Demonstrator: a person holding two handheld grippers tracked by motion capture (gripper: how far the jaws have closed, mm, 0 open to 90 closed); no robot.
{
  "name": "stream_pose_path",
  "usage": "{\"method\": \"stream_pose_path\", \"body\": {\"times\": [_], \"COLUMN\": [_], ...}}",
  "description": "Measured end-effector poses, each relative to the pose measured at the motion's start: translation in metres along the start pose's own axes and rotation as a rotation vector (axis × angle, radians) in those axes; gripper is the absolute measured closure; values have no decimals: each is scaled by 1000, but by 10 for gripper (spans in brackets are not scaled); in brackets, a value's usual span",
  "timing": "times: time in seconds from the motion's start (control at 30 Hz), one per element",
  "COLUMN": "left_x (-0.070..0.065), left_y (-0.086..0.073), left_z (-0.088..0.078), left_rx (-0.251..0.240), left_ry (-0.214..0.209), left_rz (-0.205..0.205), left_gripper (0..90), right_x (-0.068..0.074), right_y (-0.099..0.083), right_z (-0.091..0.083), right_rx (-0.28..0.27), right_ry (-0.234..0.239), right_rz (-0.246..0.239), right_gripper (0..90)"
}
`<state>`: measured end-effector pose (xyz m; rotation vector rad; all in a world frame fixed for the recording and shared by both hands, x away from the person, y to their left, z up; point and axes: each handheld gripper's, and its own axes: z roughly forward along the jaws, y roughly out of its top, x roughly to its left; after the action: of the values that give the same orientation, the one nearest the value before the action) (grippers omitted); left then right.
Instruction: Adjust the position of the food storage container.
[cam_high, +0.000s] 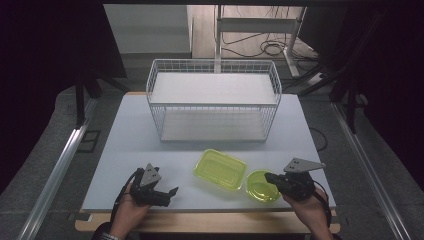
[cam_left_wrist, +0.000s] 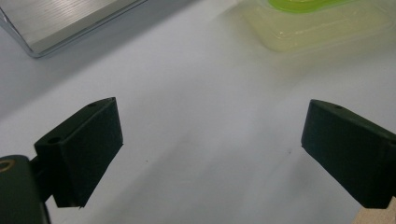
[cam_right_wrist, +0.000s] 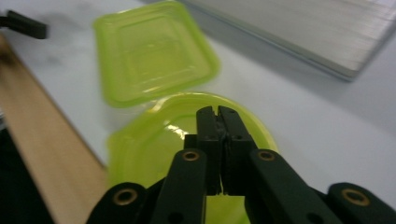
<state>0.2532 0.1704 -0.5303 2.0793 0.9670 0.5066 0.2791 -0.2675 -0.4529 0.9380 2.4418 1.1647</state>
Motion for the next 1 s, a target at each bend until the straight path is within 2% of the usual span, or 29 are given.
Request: {"method": "stream_pose_path", "body": {"times": [0.03, 0.07, 0.1, 0.23, 0.3, 0.5, 0.63, 0.7, 0.83, 1.0], "left_x": [0, 0, 0, 1, 1, 3, 3, 3, 2, 2], "left_y": [0, 0, 0, 0, 0, 1, 1, 1, 1, 0], "left_z": [0, 0, 0, -1, -1, -3, -3, -3, -2, 1], "left_rx": [0, -1, 2, -4, -14, -16, -18, -13, -2, 25], "left_ry": [0, 0, 1, 4, 3, -24, -29, -30, -31, -19], "left_rz": [0, 0, 3, -1, -9, -49, -63, -62, -58, -39], "left_gripper": [51, 51, 51, 51, 50, 54, 55, 55, 55, 55], "right_x": [0, 3, 9, 18, 24, 37, 41, 44, 44, 39], "right_y": [0, 1, 2, 2, 2, 2, 2, 0, -2, -3], "right_z": [0, 0, 2, 6, 7, 11, 14, 19, 23, 24], "right_rx": [0, -4, 10, 30, 37, 64, 80, 104, 130, 123], "right_ry": [0, 18, 59, 98, 132, 180, 202, 223, 219, 239], "right_rz": [0, -1, -4, -16, -22, -57, -67, -87, -102, -76], "right_gripper": [891, 893, 893, 894, 894, 893, 893, 893, 892, 891]}}
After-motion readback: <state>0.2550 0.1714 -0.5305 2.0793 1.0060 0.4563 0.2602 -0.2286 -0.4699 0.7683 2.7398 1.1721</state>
